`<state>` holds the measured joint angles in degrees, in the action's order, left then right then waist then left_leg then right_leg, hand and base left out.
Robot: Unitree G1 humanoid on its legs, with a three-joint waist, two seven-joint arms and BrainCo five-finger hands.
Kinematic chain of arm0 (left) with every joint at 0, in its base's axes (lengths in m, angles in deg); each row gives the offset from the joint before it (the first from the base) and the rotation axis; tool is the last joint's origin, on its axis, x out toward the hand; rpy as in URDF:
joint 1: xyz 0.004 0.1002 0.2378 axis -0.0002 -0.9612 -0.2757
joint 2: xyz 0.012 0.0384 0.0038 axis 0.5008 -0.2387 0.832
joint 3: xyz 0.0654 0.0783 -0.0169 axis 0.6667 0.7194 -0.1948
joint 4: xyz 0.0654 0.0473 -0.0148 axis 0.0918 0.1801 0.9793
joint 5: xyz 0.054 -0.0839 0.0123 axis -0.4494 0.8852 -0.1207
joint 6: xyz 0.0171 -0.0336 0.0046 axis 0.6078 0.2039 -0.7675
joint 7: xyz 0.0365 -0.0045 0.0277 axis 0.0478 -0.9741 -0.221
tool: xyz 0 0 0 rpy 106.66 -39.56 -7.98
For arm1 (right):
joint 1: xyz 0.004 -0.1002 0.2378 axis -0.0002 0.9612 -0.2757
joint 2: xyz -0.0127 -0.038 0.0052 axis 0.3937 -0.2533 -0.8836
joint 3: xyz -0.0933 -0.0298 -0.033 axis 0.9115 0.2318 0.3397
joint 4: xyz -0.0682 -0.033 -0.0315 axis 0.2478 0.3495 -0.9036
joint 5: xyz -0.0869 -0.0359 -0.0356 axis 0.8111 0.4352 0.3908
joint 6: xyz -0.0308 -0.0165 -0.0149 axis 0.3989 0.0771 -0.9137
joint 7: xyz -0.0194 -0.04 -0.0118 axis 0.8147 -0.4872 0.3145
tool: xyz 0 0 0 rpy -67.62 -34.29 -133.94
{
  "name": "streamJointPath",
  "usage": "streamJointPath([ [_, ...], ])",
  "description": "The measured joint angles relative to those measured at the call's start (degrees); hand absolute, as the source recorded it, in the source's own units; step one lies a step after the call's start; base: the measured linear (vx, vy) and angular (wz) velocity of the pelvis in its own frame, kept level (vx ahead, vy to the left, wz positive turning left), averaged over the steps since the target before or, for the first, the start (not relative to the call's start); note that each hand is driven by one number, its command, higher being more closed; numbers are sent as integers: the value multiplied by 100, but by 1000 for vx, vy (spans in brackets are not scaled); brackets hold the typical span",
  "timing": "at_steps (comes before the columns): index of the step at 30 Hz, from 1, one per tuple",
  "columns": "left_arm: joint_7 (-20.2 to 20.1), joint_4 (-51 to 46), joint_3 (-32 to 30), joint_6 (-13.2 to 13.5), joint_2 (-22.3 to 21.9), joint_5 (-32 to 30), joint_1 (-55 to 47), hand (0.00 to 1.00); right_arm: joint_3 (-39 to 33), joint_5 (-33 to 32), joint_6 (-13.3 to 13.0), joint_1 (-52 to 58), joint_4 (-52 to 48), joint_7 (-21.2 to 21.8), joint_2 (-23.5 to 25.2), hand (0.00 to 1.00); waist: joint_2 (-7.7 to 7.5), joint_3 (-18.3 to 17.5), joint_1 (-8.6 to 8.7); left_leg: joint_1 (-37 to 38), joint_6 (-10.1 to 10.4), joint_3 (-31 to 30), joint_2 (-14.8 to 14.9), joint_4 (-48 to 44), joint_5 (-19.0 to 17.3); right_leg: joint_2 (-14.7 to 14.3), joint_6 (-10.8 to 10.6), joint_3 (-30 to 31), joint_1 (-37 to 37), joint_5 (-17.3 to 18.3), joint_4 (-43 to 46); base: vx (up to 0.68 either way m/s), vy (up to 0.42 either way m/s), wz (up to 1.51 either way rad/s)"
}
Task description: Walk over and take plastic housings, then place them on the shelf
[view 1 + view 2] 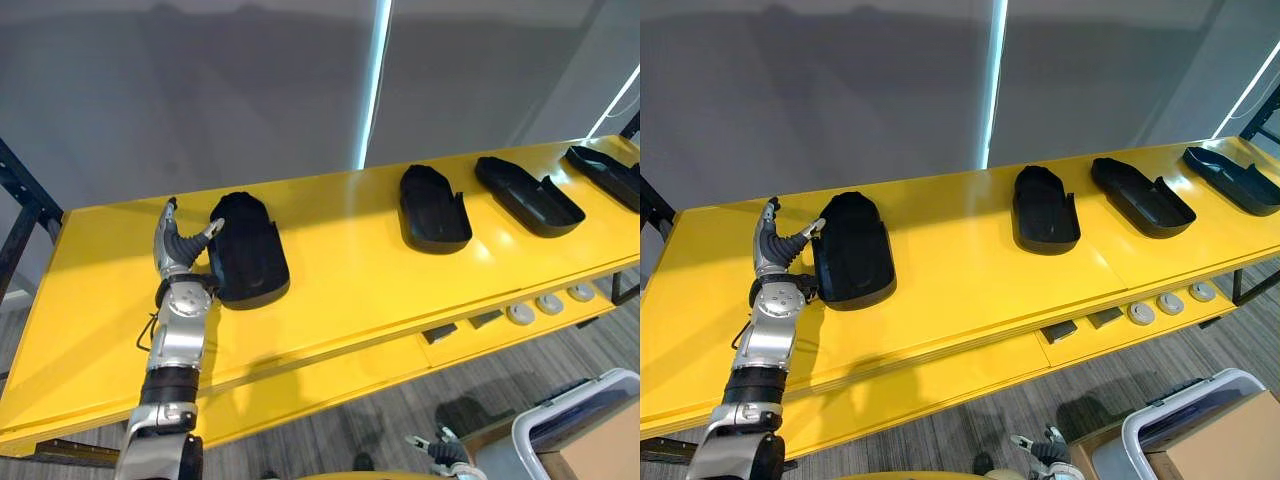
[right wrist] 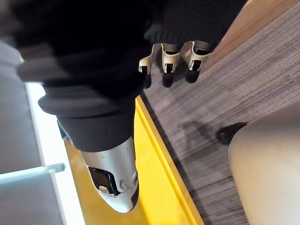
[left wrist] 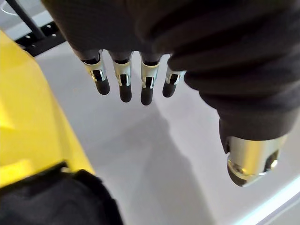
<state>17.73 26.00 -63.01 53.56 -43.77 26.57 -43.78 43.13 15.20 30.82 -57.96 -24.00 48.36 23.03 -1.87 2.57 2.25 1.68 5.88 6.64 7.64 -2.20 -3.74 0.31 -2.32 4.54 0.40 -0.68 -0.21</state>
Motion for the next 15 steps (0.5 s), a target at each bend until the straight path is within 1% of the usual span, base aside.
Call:
streamJointPath([
  [1,38,-228,82,51,-73,-1,-104,0,-1,0,-3,1,1,-4,0,0,1,1,-1,0,0,-5,1,-12,0,-1,0,-5,-7,3,3,87,-4,10],
  [2,113,-757,309,178,-228,-2,-377,0,1,1,-4,1,2,-13,4,0,7,4,-10,-4,1,-9,10,-38,-17,-6,-1,-14,-20,14,12,78,-3,4],
  [3,121,-961,406,245,-294,-4,-484,0,1,1,-7,1,2,-24,9,0,11,7,-21,-11,4,-9,14,-54,-28,-9,-1,-15,-21,15,12,90,-2,2],
  [4,131,-1328,596,376,-410,-13,-717,0,0,0,-15,1,0,-57,20,0,23,15,-41,-31,3,-7,25,-100,-66,-11,-1,-11,-23,16,12,63,4,-1],
  [5,129,-1501,693,427,-470,-26,-844,0,1,0,-21,1,-2,-80,25,0,30,19,-59,-36,-3,-7,29,-126,-89,-11,-1,-8,-30,17,12,55,10,-3],
  [8,90,-2275,1190,676,-762,-125,-1507,0,3,0,-83,11,-7,-137,58,0,80,51,-128,-109,-24,-6,54,-420,-294,-15,-1,8,-111,57,14,9,17,-2],
  [9,74,-2491,1366,812,-841,-135,-1785,100,7,0,-102,31,-10,-153,58,0,97,56,-165,-118,-27,-6,60,-517,-372,-17,-2,9,-162,101,35,-18,29,6],
  [11,-9,-2795,1588,977,-874,-141,-2227,100,17,0,-134,55,-26,-160,57,0,116,67,-177,-155,-42,-9,71,-663,-496,-17,-22,-20,-181,191,131,-22,23,8],
  [12,-108,-2934,1711,1072,-889,-143,-2478,100,54,1,-140,81,-28,-172,55,0,120,64,-210,-165,-81,-6,80,-745,-572,-16,-25,-25,-197,222,169,-13,20,6],
  [13,-194,-2987,1800,1160,-917,-145,-2682,100,96,1,-140,112,-44,-191,54,0,119,64,-303,-197,-72,-7,90,-825,-615,-12,-35,-56,-197,252,206,-4,20,7],
  [15,-331,-2985,1883,1234,-951,-146,-2960,100,208,4,-140,200,-158,-232,55,0,92,48,-336,-248,-104,-36,89,-892,-663,-1,-49,-123,-199,275,215,3,11,14],
])
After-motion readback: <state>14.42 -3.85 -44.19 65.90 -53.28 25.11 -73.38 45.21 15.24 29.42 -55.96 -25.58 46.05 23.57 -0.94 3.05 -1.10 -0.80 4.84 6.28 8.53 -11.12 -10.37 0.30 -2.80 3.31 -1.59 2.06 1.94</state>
